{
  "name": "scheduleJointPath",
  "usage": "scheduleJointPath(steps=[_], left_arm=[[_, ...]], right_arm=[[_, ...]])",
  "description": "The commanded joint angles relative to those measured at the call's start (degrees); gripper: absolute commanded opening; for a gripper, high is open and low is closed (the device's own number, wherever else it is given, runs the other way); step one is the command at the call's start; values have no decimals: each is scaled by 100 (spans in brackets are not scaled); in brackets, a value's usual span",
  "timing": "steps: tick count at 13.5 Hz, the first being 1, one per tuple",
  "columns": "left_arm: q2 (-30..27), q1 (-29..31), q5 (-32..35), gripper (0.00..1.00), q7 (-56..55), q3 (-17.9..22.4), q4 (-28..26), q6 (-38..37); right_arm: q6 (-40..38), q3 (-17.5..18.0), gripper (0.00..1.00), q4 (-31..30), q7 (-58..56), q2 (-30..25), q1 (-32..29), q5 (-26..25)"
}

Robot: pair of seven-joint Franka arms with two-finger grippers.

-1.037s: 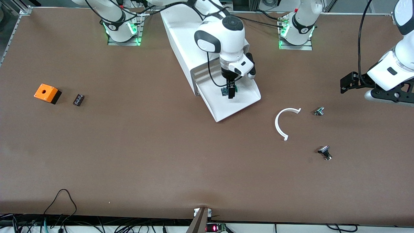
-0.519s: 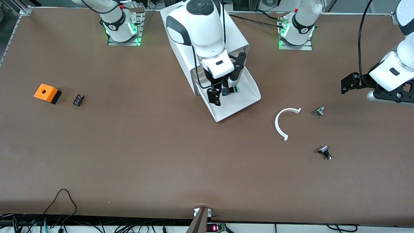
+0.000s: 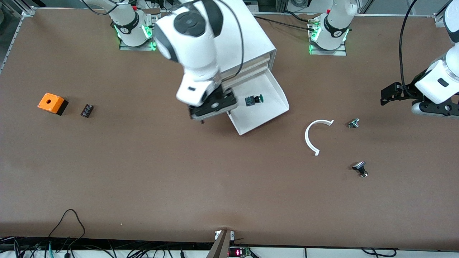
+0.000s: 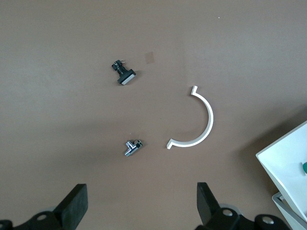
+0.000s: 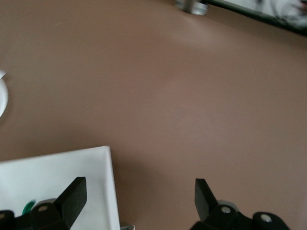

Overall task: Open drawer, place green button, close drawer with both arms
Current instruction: 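Raise the right gripper from the drawer and return it to rest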

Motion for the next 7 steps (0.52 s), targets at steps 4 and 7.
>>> scheduleJointPath(steps=[4, 7], left_arm=[[456, -36, 16, 100, 69, -143, 380, -100], [632, -35, 25, 100, 287, -135, 143, -48]], right_arm=[[-992, 80, 100, -309, 924, -263, -1200, 58], [-879, 97, 100, -897, 881, -684, -1921, 66]])
